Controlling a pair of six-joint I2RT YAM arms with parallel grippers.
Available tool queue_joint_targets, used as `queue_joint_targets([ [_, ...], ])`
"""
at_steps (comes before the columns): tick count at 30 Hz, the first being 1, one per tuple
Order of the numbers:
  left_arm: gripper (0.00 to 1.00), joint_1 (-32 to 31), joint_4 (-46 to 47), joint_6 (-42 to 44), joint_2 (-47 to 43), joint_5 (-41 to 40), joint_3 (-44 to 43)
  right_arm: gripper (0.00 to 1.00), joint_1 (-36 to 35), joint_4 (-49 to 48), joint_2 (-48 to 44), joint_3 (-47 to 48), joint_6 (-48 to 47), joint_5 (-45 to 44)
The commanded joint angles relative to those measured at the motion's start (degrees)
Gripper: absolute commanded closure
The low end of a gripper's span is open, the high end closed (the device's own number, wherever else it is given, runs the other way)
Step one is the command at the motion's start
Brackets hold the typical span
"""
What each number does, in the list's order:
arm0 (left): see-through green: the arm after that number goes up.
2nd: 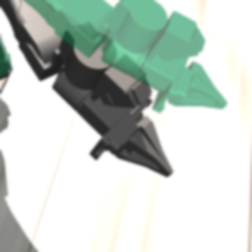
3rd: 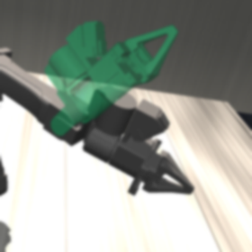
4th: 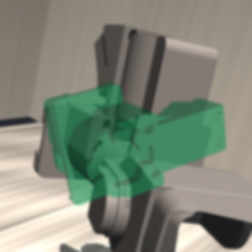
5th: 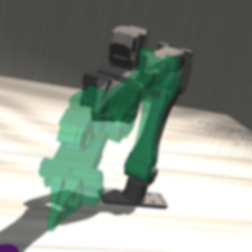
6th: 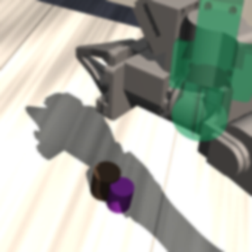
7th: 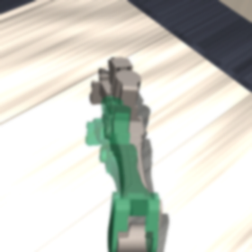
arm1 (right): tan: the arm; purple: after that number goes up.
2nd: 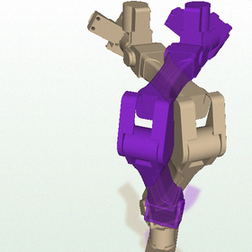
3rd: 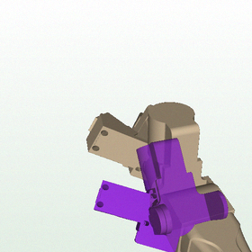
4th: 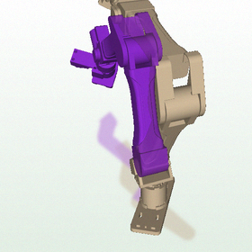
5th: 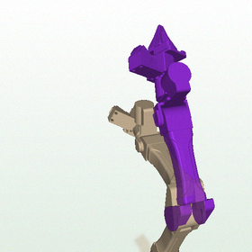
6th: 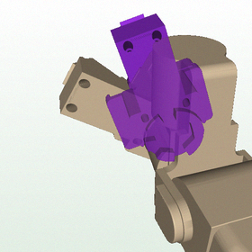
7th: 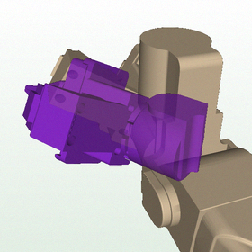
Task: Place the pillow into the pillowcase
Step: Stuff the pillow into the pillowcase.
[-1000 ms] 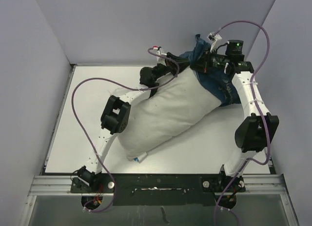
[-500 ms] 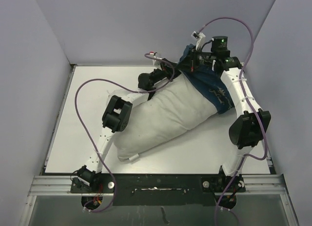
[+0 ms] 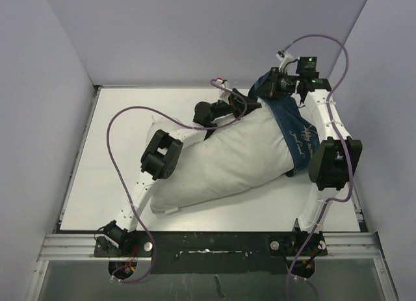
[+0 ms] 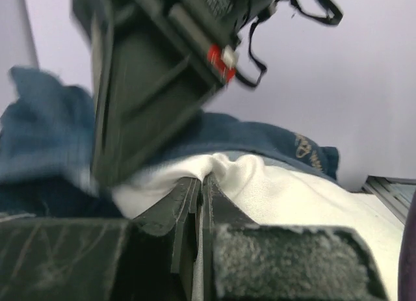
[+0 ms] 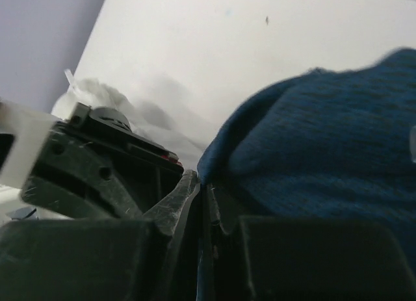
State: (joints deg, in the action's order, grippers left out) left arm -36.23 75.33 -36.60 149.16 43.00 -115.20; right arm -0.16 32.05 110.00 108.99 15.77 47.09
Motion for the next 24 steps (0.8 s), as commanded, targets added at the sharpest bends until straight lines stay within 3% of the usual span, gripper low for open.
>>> queue_joint_targets([
  [1,1.0,0.33,5.83,-3.21,-1.44,5.45,-2.72,1.0,-6.31,3.0,0.55,-0.95,-3.98,-1.56],
  [5,1.0,1.16,6.83,-6.25,-2.85,10.75,-0.08,1.0,-7.09,4.63,1.71,3.58,-7.25,-1.76],
  [9,1.0,2.48,8.26,-11.8,-0.96,12.0,-1.05,0.99,-10.7,9.37,2.04,8.2,-12.37,2.44],
  [13,1.0,3.28,8.64,-10.45,-0.35,10.45,-0.5,0.99,-14.77,10.3,-0.23,9.26,-13.45,8.63],
  [18,1.0,3.05,4.7,-0.34,-0.87,-1.28,-2.72,0.99,-16.18,4.31,-2.87,2.71,-3.23,14.76],
  [21,1.0,2.96,6.09,3.57,-2.85,-15.93,0.54,0.99,-14.29,4.54,-3.6,-1.91,-2.63,10.44],
  [24,1.0,2.92,5.51,4.93,-3.92,-21.53,3.25,0.97,-9.33,4.43,-0.55,-5.77,-1.44,5.31],
])
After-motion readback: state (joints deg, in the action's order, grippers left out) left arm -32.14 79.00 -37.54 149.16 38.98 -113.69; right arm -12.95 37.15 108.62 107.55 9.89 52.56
